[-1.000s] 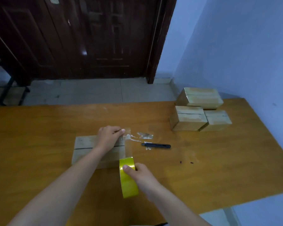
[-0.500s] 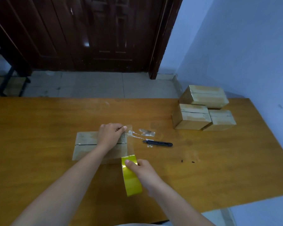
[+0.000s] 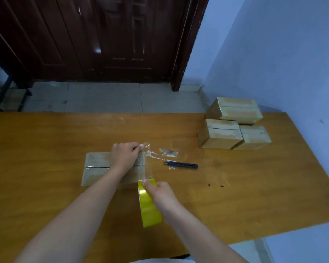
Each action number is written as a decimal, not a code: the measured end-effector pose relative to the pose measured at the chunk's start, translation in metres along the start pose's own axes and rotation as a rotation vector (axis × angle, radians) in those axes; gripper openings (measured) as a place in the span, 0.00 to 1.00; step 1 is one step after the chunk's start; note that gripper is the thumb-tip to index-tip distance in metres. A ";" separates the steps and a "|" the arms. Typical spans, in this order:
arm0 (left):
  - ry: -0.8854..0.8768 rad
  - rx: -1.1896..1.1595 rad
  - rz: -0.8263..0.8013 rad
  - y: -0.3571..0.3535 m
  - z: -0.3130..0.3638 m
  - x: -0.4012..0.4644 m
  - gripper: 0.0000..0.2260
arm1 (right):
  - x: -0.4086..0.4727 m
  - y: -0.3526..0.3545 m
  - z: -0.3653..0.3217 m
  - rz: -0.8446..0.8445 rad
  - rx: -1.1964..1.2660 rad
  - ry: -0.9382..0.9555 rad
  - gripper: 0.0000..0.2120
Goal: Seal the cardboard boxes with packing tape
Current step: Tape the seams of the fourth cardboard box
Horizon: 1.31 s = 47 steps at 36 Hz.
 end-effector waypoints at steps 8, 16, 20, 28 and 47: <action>-0.009 0.034 -0.021 0.001 0.000 -0.001 0.18 | -0.004 -0.003 0.001 0.014 -0.019 -0.022 0.27; -0.009 0.033 -0.033 0.001 0.001 0.000 0.17 | -0.013 -0.006 -0.002 -0.006 -0.008 -0.032 0.32; 0.002 0.024 -0.029 0.001 0.001 0.001 0.16 | -0.013 -0.007 -0.003 -0.001 -0.008 -0.045 0.31; 0.002 0.073 -0.062 -0.003 -0.003 0.004 0.16 | -0.007 -0.017 -0.003 0.027 -0.027 -0.039 0.29; 0.448 -0.044 -0.522 0.011 -0.002 0.037 0.19 | 0.012 -0.016 0.010 0.020 -0.086 -0.004 0.29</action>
Point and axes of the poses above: each hand's wrist, its own x-axis towards the middle knuckle, its own y-axis out of the back of the hand, z = x × y, the point moved 1 cm from there along x, towards the middle knuckle, and after that the axes turned 12 degrees about -y, right-handed, at the moved point
